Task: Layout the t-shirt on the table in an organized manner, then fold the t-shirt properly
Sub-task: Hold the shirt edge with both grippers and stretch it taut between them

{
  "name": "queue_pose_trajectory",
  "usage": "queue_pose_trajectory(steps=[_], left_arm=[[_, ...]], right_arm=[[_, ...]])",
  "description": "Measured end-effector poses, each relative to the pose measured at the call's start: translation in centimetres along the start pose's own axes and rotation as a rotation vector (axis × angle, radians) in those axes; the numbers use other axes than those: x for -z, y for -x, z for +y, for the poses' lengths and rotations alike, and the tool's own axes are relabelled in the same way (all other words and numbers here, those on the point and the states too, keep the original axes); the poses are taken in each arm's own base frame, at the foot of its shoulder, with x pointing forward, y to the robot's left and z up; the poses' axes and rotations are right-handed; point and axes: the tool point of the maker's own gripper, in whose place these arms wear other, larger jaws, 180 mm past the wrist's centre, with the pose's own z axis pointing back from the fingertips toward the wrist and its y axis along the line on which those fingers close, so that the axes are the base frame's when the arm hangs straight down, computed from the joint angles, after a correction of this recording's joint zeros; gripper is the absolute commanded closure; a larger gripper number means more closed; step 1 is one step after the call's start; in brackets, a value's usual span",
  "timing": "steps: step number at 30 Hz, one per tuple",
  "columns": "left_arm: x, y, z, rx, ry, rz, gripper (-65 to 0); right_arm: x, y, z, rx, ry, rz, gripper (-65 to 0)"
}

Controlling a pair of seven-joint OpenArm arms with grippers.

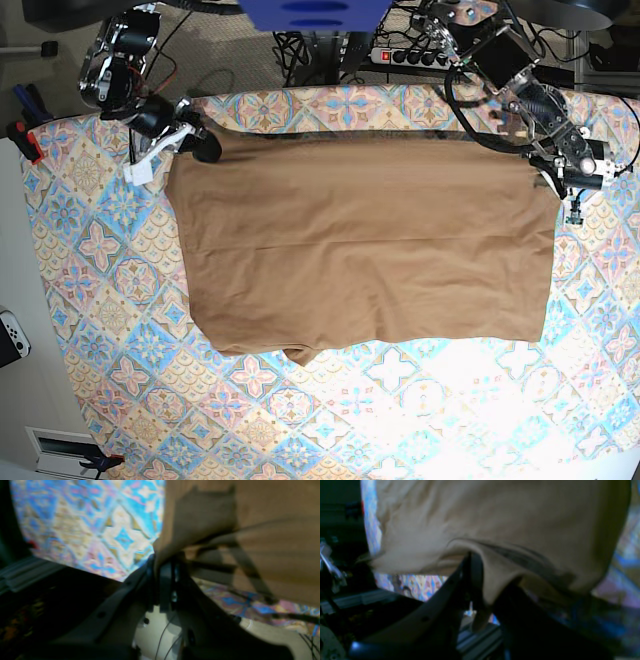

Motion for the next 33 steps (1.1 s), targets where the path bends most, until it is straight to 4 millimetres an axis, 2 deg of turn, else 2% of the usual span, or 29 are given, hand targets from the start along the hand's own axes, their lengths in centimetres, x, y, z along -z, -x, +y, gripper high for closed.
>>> queue_pose_trajectory(steps=[3, 5, 9, 10, 13, 15, 17, 19, 21, 24, 27, 31, 33], left_arm=[[0.5, -0.2, 0.5, -0.002, -0.017, 0.037, 0.0], [1.1, -0.3, 0.1, 0.000, 0.001, 0.058, 0.0], [1.6, -0.8, 0.2, 0.004, -0.011, 0.098, 0.0], [1.6, -1.1, 0.5, 0.001, -0.019, 0.101, 0.0], [1.8, -1.9, 0.1, 0.003, -0.001, 0.094, 0.0], [2.3, -1.9, -0.4, 0.010, 0.018, 0.108, 0.0], [2.7, -2.0, -0.4, 0.015, 0.028, 0.128, 0.0], [3.0, -2.6, -0.1, 0.018, 0.032, 0.145, 0.0], [3.1, -3.8, 0.0, 0.015, 0.038, 0.128, 0.0], [3.4, -3.8, -0.2, 0.031, 0.035, 0.170, 0.0], [3.3, -3.8, 0.1, 0.032, 0.020, 0.186, 0.0], [2.8, -5.2, 0.5, 0.016, 0.017, 0.157, 0.0], [2.4, -5.8, 0.9, 0.011, 0.006, 0.151, 0.0]], right_arm=[[0.1, -0.3, 0.3, -0.003, -0.010, 0.000, 0.0], [0.6, -1.3, 0.8, -0.024, -0.018, 0.011, 0.0], [1.6, -7.3, 4.0, -0.122, -0.096, -0.084, 0.0], [1.7, -7.3, 4.0, -0.125, -0.093, -0.075, 0.0], [2.1, -3.3, 0.5, -0.084, 0.026, 0.064, 0.0], [2.0, -2.5, -0.2, -0.070, 0.045, 0.089, 0.0], [2.2, -4.1, 0.5, -0.081, 0.022, 0.040, 0.0], [2.5, -4.8, 0.9, -0.080, 0.003, 0.020, 0.0], [2.7, -3.9, 0.3, -0.059, 0.012, 0.045, 0.0], [2.7, -2.5, -0.6, -0.035, 0.032, 0.087, 0.0], [2.8, -3.1, -0.3, -0.043, 0.023, 0.070, 0.0], [2.8, -3.5, -0.2, -0.047, 0.020, 0.066, 0.0], [3.4, -4.7, 0.3, -0.056, 0.008, 0.060, 0.0]])
